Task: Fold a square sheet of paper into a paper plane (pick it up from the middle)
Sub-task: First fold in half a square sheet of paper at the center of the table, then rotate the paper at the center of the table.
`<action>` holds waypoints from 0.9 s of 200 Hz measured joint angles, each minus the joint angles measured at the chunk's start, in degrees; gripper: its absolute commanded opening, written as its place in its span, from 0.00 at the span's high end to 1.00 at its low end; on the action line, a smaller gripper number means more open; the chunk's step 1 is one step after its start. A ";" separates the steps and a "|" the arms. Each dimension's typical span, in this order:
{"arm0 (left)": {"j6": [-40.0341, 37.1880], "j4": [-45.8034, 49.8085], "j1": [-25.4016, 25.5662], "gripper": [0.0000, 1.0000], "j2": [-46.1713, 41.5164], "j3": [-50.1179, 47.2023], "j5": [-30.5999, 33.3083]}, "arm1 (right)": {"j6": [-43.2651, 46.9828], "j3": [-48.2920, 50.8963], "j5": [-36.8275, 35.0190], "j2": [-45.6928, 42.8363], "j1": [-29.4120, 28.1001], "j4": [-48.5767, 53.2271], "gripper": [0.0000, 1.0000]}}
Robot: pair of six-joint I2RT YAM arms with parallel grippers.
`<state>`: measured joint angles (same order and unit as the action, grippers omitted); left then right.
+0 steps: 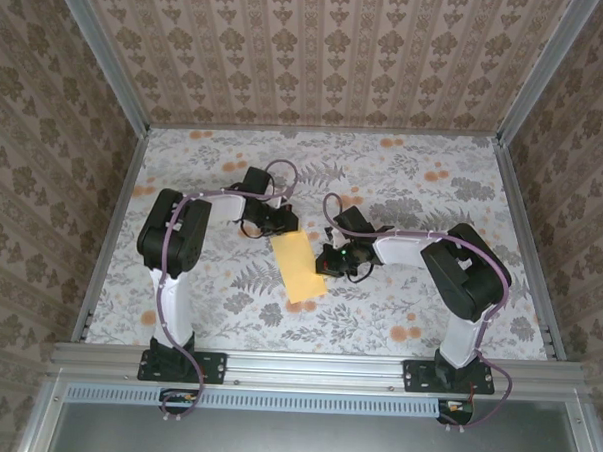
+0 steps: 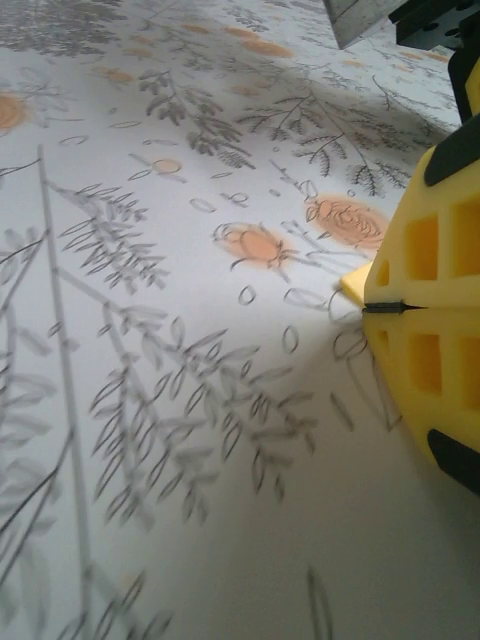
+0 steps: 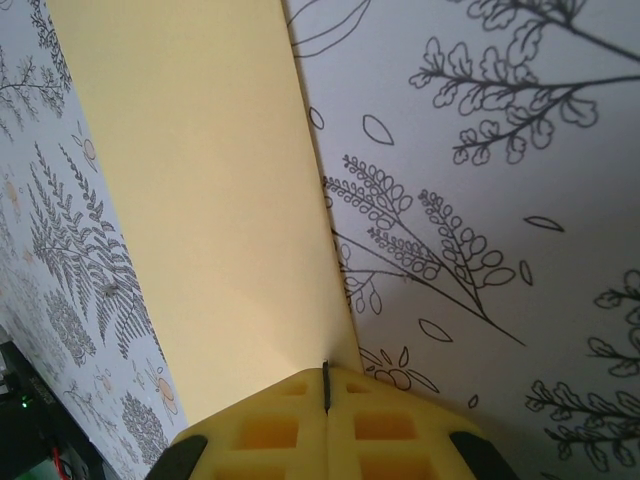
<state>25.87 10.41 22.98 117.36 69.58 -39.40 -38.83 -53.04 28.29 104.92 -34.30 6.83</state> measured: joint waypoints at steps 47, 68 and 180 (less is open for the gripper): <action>-0.61 0.70 -3.28 0.90 0.09 2.82 5.22 | -2.01 1.38 1.27 -1.14 -1.25 0.09 1.00; 0.00 0.37 -3.89 0.82 -2.32 1.70 7.19 | -3.87 1.90 1.25 -2.10 -2.73 0.76 1.00; 9.92 -5.27 1.29 0.75 -25.31 -22.51 16.37 | -1.88 -17.73 -3.28 9.79 -3.56 2.73 1.00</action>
<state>35.79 5.15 24.27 92.05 47.07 -23.03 -40.71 -70.76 25.02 114.72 -37.87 9.56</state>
